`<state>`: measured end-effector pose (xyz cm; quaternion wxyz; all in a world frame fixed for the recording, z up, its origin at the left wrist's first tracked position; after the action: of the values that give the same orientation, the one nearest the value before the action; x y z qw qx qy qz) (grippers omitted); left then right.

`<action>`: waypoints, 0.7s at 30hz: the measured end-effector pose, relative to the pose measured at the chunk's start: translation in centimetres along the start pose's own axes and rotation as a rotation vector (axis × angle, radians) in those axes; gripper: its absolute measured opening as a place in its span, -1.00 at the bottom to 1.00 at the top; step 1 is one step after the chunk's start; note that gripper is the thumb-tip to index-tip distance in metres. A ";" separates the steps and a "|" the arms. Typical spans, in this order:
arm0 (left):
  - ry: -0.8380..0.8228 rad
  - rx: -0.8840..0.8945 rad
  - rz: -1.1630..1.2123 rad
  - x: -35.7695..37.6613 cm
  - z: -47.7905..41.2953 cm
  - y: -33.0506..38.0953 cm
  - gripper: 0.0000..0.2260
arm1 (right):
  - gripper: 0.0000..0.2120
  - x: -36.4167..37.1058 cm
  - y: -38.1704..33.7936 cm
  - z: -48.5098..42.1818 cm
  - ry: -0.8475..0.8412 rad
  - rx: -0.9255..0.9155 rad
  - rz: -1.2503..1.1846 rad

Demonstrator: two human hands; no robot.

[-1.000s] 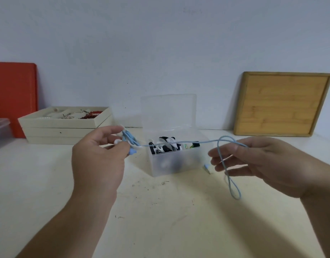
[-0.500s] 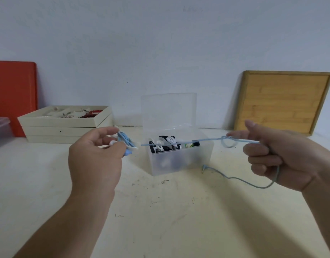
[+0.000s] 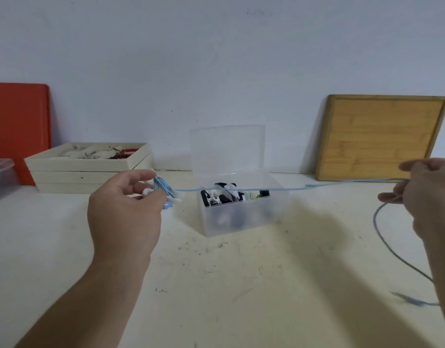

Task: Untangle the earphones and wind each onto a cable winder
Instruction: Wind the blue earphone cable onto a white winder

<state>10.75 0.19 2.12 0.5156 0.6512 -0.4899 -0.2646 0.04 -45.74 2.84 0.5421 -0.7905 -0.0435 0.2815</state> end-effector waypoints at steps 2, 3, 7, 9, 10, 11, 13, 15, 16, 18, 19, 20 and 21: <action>-0.013 0.005 -0.001 0.1 0.1 0.1 -0.66 | -0.82 0.3 -0.7 -0.2 0.023 -0.062 0.149; -0.026 0.012 -0.002 0.3 0.2 0.3 -0.66 | -0.77 1.0 -1.3 0.0 -0.018 -0.110 0.218; -0.102 0.037 0.004 1.2 0.8 1.2 -0.66 | -0.67 2.9 -5.3 2.9 -0.053 -0.304 0.414; -0.147 0.039 0.029 1.8 1.2 1.5 -0.64 | -0.80 4.4 -7.3 5.0 -0.153 -0.415 0.296; -0.180 0.041 0.061 2.1 1.3 1.7 -0.63 | -0.83 5.5 -8.1 6.4 -0.259 -0.455 0.218; -0.220 0.042 0.103 2.5 1.3 1.8 -0.62 | -0.84 6.8 -8.6 7.7 -0.381 -0.483 0.166; -0.322 0.039 0.190 3.4 1.6 2.0 -0.62 | -0.83 8.9 -9.1 10.1 -0.578 -0.542 0.130; -0.460 0.024 0.301 4.6 2.2 2.4 -0.65 | -0.77 10.4 -8.9 11.6 -0.683 -0.572 0.142; -0.537 0.004 0.368 5.1 2.6 2.6 -0.70 | -0.69 10.8 -8.9 12.3 -0.719 -0.593 0.149; -0.686 -0.048 0.476 6.1 3.6 3.0 -0.74 | -0.53 11.0 -9.0 12.6 -0.712 -0.629 0.168; -0.747 -0.080 0.521 6.4 4.0 3.2 -0.75 | -0.48 11.0 -9.0 12.6 -0.682 -0.641 0.187; -0.800 -0.116 0.565 6.7 4.4 3.3 -0.75 | -0.45 10.9 -9.1 12.6 -0.651 -0.653 0.212; -0.850 -0.149 0.607 6.9 4.7 3.4 -0.74 | -0.45 10.9 -9.2 12.7 -0.628 -0.661 0.243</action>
<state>8.16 -8.00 4.87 0.3699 0.2770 -0.8021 -0.3782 5.09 -27.38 3.39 0.1851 -0.7966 -0.1999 0.5396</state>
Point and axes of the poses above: each hand's wrist, its own z-axis away from the middle knuckle, its own x-axis out of the palm, y = z × x, the point moved 9 cm from there along -z, towards the middle knuckle, and after that the axes turned 10 degrees about z, right-handed, at the moved point
